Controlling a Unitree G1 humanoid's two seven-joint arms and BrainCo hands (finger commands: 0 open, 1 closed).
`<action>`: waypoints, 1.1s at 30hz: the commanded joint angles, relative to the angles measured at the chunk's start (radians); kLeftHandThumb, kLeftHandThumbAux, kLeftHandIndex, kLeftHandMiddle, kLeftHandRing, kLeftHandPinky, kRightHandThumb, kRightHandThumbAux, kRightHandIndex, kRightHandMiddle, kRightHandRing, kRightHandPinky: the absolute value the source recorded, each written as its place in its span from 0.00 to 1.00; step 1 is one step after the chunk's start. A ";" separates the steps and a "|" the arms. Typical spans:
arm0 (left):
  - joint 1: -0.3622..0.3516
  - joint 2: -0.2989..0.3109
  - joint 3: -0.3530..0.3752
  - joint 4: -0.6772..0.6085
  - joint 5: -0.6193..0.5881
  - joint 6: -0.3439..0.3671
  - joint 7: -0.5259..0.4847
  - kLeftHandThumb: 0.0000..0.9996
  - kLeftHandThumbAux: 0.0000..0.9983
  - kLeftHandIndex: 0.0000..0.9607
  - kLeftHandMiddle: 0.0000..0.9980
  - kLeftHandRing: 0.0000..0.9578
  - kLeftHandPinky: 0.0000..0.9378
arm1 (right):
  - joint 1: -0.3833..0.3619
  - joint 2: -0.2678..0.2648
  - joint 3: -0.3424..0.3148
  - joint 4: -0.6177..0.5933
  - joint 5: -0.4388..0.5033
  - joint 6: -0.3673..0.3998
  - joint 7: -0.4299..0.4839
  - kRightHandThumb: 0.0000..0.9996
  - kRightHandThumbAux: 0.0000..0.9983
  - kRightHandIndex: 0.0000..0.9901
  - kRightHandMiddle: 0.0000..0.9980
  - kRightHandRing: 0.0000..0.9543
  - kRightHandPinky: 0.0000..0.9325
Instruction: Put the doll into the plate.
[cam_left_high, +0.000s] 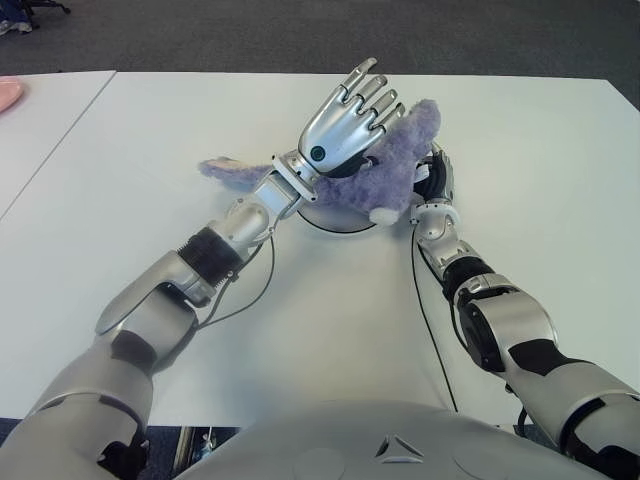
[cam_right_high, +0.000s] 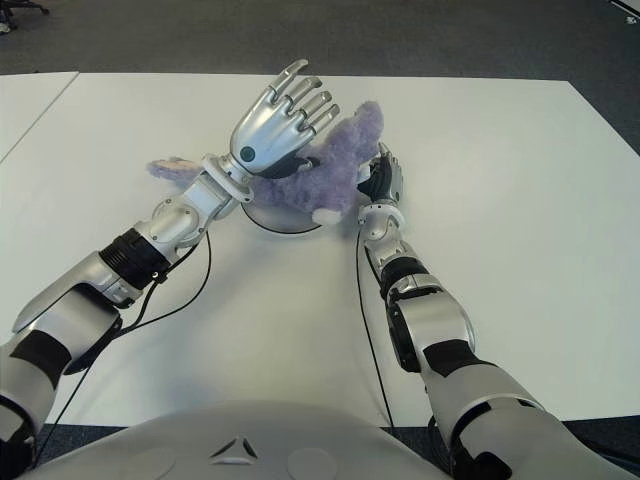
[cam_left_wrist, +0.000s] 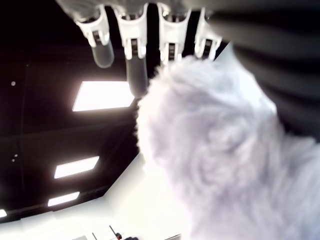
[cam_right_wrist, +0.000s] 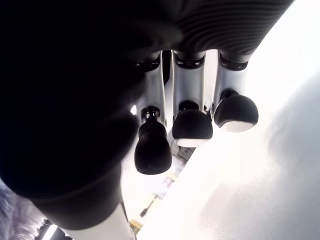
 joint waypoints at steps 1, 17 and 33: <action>0.052 0.032 0.007 -0.006 0.043 0.031 -0.066 0.00 0.60 0.23 0.25 0.20 0.02 | 0.242 0.073 0.018 0.154 -0.014 0.099 0.045 0.19 0.94 0.25 0.80 0.89 0.93; -0.064 0.057 0.221 0.033 -0.054 0.077 0.049 0.04 0.54 0.17 0.18 0.13 0.00 | 0.237 0.070 0.011 0.155 -0.008 0.101 0.063 0.07 0.92 0.21 0.46 0.53 0.57; -0.048 0.023 0.338 -0.012 -0.186 0.027 0.101 0.04 0.58 0.12 0.13 0.09 0.05 | 0.238 0.068 0.012 0.155 -0.009 0.098 0.070 0.00 0.89 0.17 0.21 0.26 0.29</action>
